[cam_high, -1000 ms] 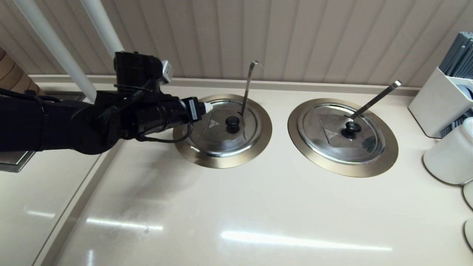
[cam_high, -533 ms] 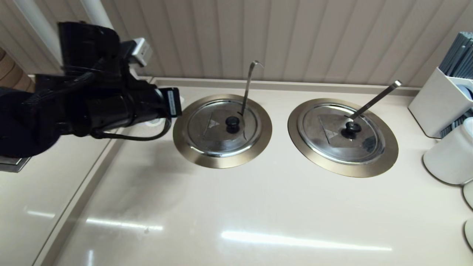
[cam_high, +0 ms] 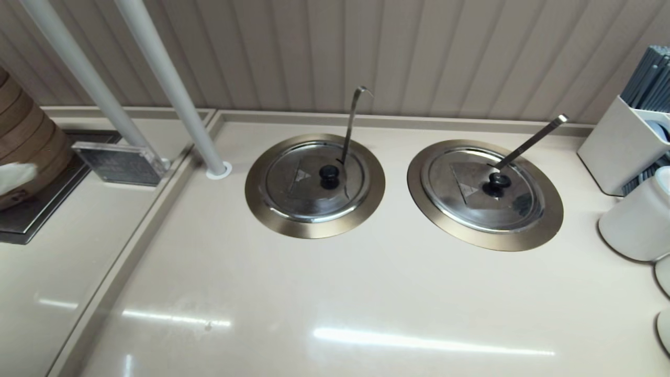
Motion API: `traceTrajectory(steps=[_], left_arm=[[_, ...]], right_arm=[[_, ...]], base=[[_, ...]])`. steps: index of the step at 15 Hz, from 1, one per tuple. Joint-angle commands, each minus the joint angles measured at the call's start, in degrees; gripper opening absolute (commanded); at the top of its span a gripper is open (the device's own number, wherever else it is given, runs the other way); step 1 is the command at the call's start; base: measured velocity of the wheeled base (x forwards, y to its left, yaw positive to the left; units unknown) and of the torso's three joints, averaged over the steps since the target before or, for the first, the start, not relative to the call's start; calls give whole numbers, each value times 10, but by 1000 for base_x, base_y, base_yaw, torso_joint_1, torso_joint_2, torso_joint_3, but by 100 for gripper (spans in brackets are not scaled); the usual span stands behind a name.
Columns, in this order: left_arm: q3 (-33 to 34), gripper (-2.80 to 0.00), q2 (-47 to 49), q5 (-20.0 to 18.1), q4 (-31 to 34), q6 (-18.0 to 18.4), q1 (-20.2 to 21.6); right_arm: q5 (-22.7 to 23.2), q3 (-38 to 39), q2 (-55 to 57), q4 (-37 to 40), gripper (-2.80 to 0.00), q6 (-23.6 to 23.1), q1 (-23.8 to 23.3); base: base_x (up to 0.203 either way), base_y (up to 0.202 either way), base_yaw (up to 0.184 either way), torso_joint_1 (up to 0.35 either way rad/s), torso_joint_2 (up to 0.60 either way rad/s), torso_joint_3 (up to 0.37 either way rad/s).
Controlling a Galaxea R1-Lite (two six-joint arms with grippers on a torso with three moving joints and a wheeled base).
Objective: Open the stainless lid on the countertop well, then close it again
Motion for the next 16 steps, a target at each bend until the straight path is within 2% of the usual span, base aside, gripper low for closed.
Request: traceTrajectory(steps=[1,3,4,5,6,7,8,9,10,13,15,16], left_arm=[[8,-280,-168,42,120,10,40],[18,-280,-241,86,198,33,147],[31,-280,-264,99,212,50,197],[54,-280,-295,106,208,69,240],[93,-280,-323,109,183,94,266],[133,-280,-331,100,135,104,272],[171,-280,-332,54,101,105,275],[196,-280,-332,-30,85,103,277],[211,-280,-333,-93,79,101,278],[222,-280,-333,-172,104,75,274],[241,-280,-333,-194,121,74,273],[242,-280,-333,-218,121,73,270]], right_arm=[[0,3,0,0,-280,-1,0],[0,3,0,0,-280,-1,0],[0,3,0,0,-280,-2,0],[0,3,0,0,-280,-2,0],[0,3,0,0,-280,-1,0],[0,3,0,0,-280,-1,0],[0,3,0,0,-280,-1,0],[0,3,0,0,-280,-1,0],[0,3,0,0,-280,-1,0],[0,3,0,0,-280,0,0],[0,3,0,0,-280,0,0],[0,3,0,0,-280,0,0]], base=[[0,0,0,0,0,0],[0,0,0,0,0,0],[0,0,0,0,0,0],[0,0,0,0,0,0],[0,0,0,0,0,0],[0,0,0,0,0,0],[0,0,0,0,0,0],[0,0,0,0,0,0],[0,0,0,0,0,0],[0,0,0,0,0,0],[0,0,0,0,0,0],[0,0,0,0,0,0]])
